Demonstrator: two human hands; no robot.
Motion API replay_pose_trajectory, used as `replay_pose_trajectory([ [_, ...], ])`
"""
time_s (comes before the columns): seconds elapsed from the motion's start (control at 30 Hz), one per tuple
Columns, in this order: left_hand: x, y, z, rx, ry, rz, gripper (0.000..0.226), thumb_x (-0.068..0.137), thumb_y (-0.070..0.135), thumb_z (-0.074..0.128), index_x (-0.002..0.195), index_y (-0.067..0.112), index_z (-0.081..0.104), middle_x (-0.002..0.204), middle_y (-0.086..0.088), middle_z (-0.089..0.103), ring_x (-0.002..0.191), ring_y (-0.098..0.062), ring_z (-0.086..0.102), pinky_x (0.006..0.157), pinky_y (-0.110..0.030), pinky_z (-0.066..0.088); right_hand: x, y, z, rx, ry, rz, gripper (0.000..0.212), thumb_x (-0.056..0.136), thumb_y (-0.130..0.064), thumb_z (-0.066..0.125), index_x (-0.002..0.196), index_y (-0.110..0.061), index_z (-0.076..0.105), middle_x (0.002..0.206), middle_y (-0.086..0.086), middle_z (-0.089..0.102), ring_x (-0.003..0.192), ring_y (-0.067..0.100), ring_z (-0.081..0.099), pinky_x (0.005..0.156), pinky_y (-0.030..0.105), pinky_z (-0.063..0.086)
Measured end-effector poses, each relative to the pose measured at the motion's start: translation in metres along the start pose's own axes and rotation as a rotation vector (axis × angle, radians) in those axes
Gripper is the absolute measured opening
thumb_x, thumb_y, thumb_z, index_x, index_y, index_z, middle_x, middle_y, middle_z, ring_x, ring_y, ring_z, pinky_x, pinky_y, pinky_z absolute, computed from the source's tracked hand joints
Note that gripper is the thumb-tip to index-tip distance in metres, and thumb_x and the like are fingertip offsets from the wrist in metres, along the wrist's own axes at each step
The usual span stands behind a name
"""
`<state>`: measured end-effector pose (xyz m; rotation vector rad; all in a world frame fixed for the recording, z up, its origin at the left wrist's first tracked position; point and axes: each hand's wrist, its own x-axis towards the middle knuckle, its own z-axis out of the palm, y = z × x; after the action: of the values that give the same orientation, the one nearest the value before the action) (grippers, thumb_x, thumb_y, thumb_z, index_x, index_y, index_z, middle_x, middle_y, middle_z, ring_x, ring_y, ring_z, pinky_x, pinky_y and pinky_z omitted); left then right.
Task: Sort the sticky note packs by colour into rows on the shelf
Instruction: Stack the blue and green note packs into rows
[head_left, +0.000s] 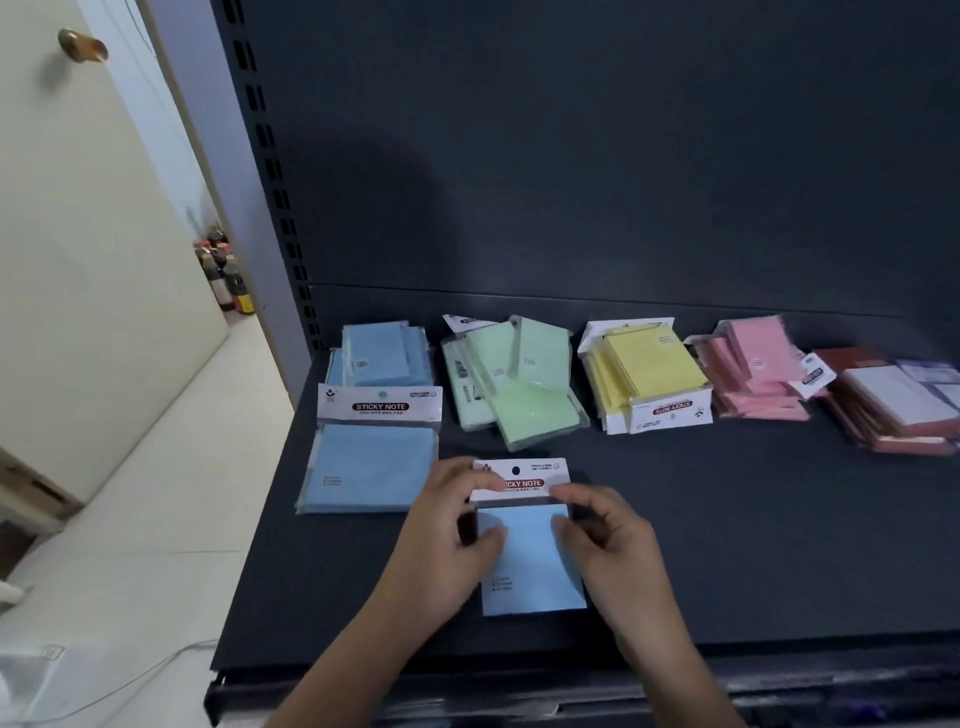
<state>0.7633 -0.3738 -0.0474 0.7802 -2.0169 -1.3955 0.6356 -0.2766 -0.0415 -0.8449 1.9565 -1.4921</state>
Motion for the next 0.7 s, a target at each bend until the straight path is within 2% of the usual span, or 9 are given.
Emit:
replay_pose_trajectory([
  [0.1, -0.004, -0.003, 0.015, 0.164, -0.047, 0.027, 0.038, 0.075, 0.026, 0.064, 0.112, 0.026, 0.057, 0.128, 0.018, 0.041, 0.121, 0.004, 0.041, 0.102, -0.013, 0.032, 0.003, 0.005, -0.016, -0.112, 0.019, -0.042, 0.030, 0.086, 0.003, 0.058, 0.090, -0.026, 0.065, 0.094, -0.007, 0.059, 0.061, 0.000, 0.053, 0.059, 0.007, 0.041],
  [0.17, -0.006, 0.000, 0.026, 0.297, -0.076, 0.016, 0.046, 0.082, 0.032, 0.065, 0.126, 0.026, 0.051, 0.139, 0.022, 0.027, 0.133, 0.002, 0.024, 0.111, -0.017, 0.021, 0.007, 0.008, -0.030, -0.219, 0.056, -0.080, 0.027, 0.086, 0.001, 0.058, 0.096, -0.023, 0.065, 0.100, -0.010, 0.058, 0.073, -0.002, 0.057, 0.066, 0.003, 0.041],
  [0.27, -0.008, 0.006, 0.041, 0.433, -0.129, -0.049, 0.062, 0.086, 0.046, 0.057, 0.141, 0.030, 0.034, 0.146, 0.024, 0.004, 0.137, 0.003, 0.000, 0.113, -0.017, 0.002, 0.014, 0.014, -0.048, -0.370, 0.087, -0.126, 0.025, 0.087, -0.002, 0.058, 0.107, -0.013, 0.067, 0.104, -0.005, 0.058, 0.082, 0.001, 0.057, 0.074, 0.000, 0.037],
  [0.37, -0.004, 0.008, 0.055, 0.603, -0.159, -0.031, 0.079, 0.076, 0.070, 0.025, 0.146, 0.033, 0.021, 0.144, 0.026, -0.008, 0.141, -0.001, -0.010, 0.112, -0.020, -0.012, 0.020, 0.019, -0.059, -0.511, 0.082, -0.176, 0.028, 0.088, -0.001, 0.056, 0.114, -0.006, 0.064, 0.104, -0.004, 0.052, 0.092, 0.009, 0.053, 0.079, 0.005, 0.031],
  [0.47, -0.003, 0.008, 0.067, 0.731, -0.170, 0.002, 0.086, 0.070, 0.068, 0.004, 0.148, 0.032, 0.012, 0.151, 0.022, -0.007, 0.142, -0.004, -0.013, 0.113, -0.026, -0.015, 0.023, 0.024, -0.065, -0.625, 0.067, -0.202, 0.032, 0.089, -0.005, 0.054, 0.120, -0.006, 0.060, 0.111, -0.002, 0.049, 0.108, 0.016, 0.047, 0.087, 0.010, 0.027],
  [0.57, -0.003, 0.009, 0.074, 0.746, -0.161, 0.019, 0.084, 0.075, 0.066, 0.009, 0.147, 0.026, 0.021, 0.156, 0.013, 0.008, 0.143, -0.007, -0.004, 0.115, -0.029, -0.009, 0.019, 0.027, -0.065, -0.783, 0.039, -0.204, 0.035, 0.091, -0.013, 0.053, 0.126, -0.007, 0.056, 0.127, 0.006, 0.048, 0.115, 0.020, 0.040, 0.097, 0.025, 0.031],
  [0.63, -0.004, 0.011, 0.074, 0.760, -0.157, 0.059, 0.073, 0.080, 0.062, 0.026, 0.136, 0.020, 0.044, 0.147, 0.005, 0.038, 0.137, -0.012, 0.023, 0.115, -0.036, 0.016, 0.014, 0.029, -0.061, -0.889, 0.085, -0.204, 0.032, 0.091, -0.013, 0.053, 0.121, -0.004, 0.060, 0.127, 0.014, 0.052, 0.116, 0.030, 0.047, 0.096, 0.039, 0.038],
  [0.67, -0.004, 0.014, 0.072, 0.766, -0.166, 0.066, 0.066, 0.081, 0.059, 0.033, 0.128, 0.018, 0.054, 0.139, 0.002, 0.050, 0.130, -0.014, 0.036, 0.110, -0.039, 0.031, 0.012, 0.030, -0.058, -0.937, 0.113, -0.211, 0.032, 0.088, -0.013, 0.055, 0.117, -0.003, 0.062, 0.124, 0.018, 0.055, 0.114, 0.036, 0.051, 0.092, 0.045, 0.043],
  [0.7, -0.004, 0.015, 0.070, 0.796, -0.161, 0.090, 0.063, 0.081, 0.058, 0.036, 0.124, 0.018, 0.057, 0.135, 0.001, 0.053, 0.127, -0.017, 0.043, 0.106, -0.040, 0.037, 0.011, 0.030, -0.056, -0.966, 0.139, -0.214, 0.032, 0.085, -0.011, 0.058, 0.115, -0.002, 0.063, 0.122, 0.020, 0.056, 0.113, 0.040, 0.053, 0.089, 0.049, 0.045],
])
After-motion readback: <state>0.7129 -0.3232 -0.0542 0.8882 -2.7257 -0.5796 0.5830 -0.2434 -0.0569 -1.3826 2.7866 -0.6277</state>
